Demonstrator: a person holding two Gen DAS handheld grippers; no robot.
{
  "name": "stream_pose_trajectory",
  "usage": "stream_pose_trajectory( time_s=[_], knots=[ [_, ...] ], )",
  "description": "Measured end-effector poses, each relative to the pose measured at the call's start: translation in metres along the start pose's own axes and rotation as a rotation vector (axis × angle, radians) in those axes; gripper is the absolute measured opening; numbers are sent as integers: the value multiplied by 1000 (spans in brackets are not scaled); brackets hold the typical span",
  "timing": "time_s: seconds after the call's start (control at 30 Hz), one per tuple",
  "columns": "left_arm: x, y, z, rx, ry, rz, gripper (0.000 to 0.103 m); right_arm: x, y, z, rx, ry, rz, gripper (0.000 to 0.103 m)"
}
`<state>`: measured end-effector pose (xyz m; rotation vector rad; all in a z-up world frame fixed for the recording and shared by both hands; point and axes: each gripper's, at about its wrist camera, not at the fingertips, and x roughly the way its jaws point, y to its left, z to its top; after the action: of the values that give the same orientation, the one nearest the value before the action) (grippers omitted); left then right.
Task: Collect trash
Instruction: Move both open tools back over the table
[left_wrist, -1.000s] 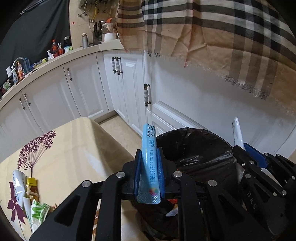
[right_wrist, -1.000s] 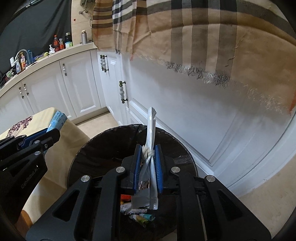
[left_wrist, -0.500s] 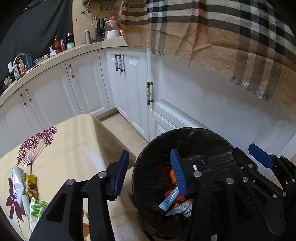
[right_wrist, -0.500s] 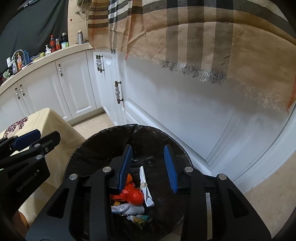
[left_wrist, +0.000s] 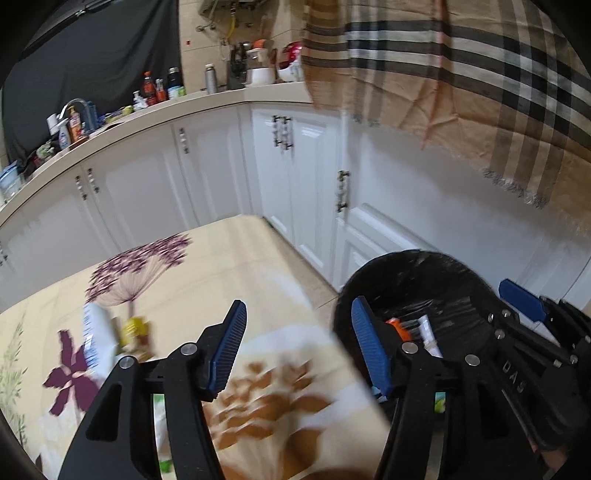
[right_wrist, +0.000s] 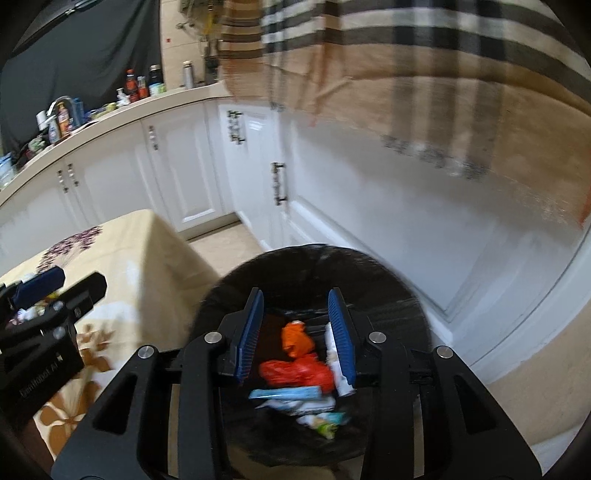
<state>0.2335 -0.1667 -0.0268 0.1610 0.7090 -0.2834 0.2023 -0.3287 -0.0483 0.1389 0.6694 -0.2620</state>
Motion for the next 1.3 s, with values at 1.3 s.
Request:
stream_pose_trajectory(
  time_s=[1.3],
  knots=[
    [-86,235,-117,-306,57,339,62,-32,227,-45,-330,135,268,46]
  ],
)
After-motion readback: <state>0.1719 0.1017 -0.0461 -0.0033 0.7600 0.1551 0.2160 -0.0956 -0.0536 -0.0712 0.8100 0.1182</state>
